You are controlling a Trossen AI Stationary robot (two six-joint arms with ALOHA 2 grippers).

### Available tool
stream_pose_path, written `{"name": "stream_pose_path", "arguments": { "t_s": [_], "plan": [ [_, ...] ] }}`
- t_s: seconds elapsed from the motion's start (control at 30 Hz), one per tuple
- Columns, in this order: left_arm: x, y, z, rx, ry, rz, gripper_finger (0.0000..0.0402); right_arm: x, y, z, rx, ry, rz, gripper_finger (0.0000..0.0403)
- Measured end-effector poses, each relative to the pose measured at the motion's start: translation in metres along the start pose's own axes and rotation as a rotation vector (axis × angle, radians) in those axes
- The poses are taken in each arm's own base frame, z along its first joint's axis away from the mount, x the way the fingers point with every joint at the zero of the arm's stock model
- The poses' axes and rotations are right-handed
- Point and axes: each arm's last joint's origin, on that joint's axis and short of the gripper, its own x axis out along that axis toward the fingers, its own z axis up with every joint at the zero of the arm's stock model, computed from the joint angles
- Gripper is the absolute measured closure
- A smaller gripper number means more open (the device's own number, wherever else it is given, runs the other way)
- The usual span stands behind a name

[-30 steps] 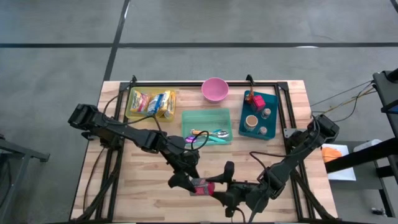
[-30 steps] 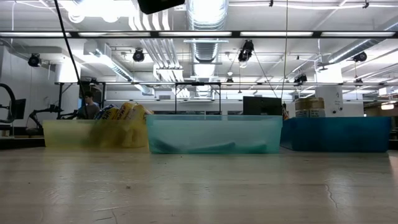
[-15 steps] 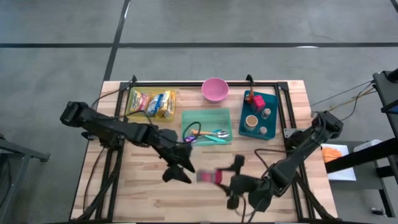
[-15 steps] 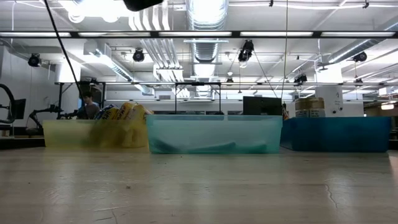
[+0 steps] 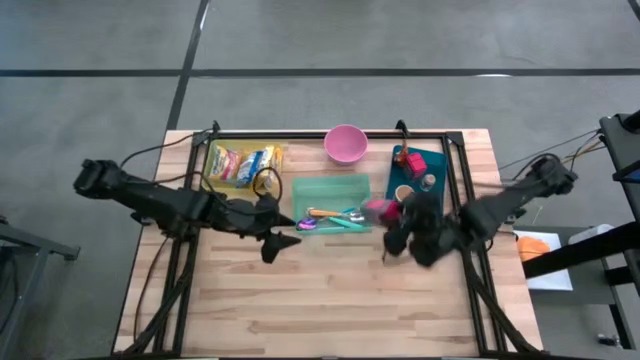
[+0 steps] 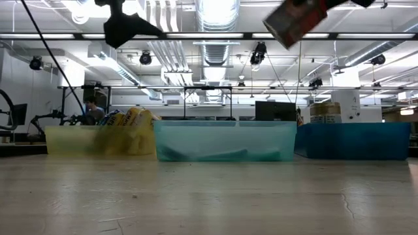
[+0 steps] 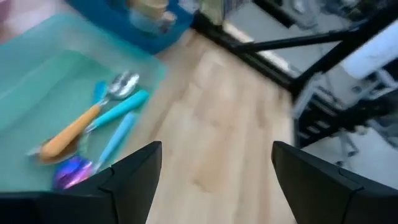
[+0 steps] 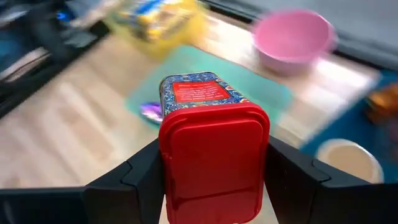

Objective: Pick & Place Food Item
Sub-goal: Put the red seasoning can into the blue bin

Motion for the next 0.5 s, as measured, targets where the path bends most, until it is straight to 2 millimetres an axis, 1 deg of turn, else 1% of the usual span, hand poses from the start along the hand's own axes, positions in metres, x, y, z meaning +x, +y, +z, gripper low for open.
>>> {"name": "stream_pose_path", "arguments": {
  "t_s": [0.13,0.27,0.37,0.5],
  "plan": [
    [0.001,0.010,-0.011,0.008,-0.002,0.034,0.0093,0.009,-0.033,0.021,0.130,0.115,-0.124,0.0193],
    [0.004,0.015,-0.018,0.078,-0.007,0.038,0.0093,0.022,-0.059,0.039,0.216,0.217,-0.223,0.0193],
    [0.006,0.018,-0.021,0.126,0.002,0.048,0.0093,0.031,-0.072,0.051,0.257,0.242,-0.265,0.0193],
    [0.006,0.020,-0.021,0.133,0.002,0.080,0.0093,0.041,-0.089,0.063,0.287,0.261,-0.324,0.0193]
  ]
}}
